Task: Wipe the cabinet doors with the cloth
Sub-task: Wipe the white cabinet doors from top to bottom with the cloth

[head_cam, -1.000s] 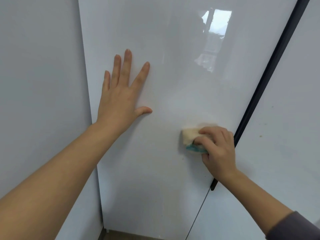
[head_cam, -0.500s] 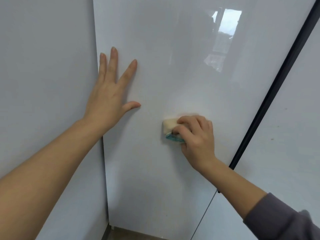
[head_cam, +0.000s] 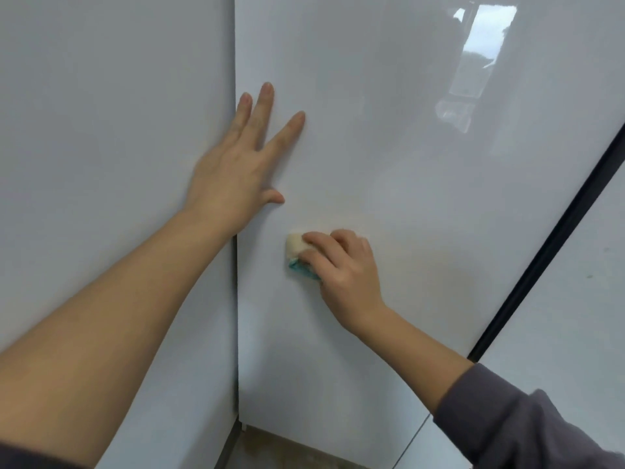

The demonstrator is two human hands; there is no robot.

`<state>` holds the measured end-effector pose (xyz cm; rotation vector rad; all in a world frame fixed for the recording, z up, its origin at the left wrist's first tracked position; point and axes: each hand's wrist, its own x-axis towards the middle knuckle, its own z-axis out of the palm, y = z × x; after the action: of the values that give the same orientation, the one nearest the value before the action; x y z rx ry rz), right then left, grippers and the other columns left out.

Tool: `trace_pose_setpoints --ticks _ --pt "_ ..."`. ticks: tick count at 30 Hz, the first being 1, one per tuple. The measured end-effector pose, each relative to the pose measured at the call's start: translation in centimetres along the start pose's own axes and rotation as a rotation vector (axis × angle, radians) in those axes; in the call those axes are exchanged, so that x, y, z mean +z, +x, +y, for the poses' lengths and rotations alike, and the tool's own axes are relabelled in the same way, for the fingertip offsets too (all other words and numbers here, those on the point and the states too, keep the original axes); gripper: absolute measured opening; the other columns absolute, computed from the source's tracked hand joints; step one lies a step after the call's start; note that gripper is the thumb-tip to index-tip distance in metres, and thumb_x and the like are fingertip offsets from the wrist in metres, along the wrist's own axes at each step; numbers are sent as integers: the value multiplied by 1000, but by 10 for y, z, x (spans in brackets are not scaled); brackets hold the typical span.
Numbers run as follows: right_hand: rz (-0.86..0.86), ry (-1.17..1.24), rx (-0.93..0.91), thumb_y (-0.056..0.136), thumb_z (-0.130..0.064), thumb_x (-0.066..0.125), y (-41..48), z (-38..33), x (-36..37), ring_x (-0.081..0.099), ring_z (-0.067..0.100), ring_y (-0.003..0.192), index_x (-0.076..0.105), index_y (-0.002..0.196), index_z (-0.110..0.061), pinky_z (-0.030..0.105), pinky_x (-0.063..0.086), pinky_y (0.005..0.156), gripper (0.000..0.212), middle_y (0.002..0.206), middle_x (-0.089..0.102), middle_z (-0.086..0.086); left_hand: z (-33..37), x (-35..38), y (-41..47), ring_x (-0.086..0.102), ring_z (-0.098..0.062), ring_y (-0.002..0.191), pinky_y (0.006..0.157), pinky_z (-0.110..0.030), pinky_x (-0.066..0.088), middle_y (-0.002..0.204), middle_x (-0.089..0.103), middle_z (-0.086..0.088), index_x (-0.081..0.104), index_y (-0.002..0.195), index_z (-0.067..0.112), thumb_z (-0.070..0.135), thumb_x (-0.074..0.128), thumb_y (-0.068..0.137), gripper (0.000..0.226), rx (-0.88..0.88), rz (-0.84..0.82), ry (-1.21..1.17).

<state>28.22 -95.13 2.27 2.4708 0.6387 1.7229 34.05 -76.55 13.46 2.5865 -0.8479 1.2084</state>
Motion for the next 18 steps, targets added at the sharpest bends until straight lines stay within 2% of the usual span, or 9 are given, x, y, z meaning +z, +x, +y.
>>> trace_pose_setpoints --ticks 3,5,7,11,13,16,18 --pt "-175 39 -184 96 -5 51 -48 -22 28 53 26 90 70 85 -13 34 38 67 23 110 69 1 -3 -3 -1 3 -30 151 86 -42 52 164 -8 -8 5 156 35 32 84 71 115 15 -24 38" --pt "-272 44 -265 89 -4 53 -56 -25 34 52 25 90 69 84 -12 34 36 69 19 109 68 1 -2 -3 -2 1 -30 151 85 -40 52 164 -9 -8 3 156 34 31 83 72 116 24 -28 53" --pt "-258 60 -267 85 -5 53 -36 -22 31 49 25 90 69 82 -12 34 33 69 18 107 69 2 -2 -3 -1 0 -30 151 85 -38 52 164 -11 -8 1 156 35 32 82 73 116 27 -30 66" --pt "-58 37 -104 85 0 55 18 -22 31 47 25 86 66 76 -12 34 30 65 18 103 70 2 -3 -3 -1 0 -29 151 87 -36 51 164 -11 -8 -2 155 35 34 81 74 115 24 -21 86" --pt "-34 39 -75 90 0 55 10 -33 43 49 25 84 66 78 -12 34 31 64 21 103 70 1 -2 -2 -1 1 -30 151 88 -35 51 164 -11 -9 -1 155 35 33 81 75 115 31 -20 84" --pt "-187 66 -217 99 -4 44 -38 -52 59 53 25 80 67 79 -12 35 34 63 31 101 69 1 -3 -2 -1 1 -30 151 89 -36 50 164 -10 -9 -1 155 35 33 81 75 115 32 -22 79" --pt "-290 59 -300 91 -1 45 -43 -52 63 56 25 78 67 77 -12 34 35 63 28 99 68 0 -3 -2 -1 1 -30 151 91 -35 49 164 -9 -10 0 156 34 33 81 75 115 38 -12 82"
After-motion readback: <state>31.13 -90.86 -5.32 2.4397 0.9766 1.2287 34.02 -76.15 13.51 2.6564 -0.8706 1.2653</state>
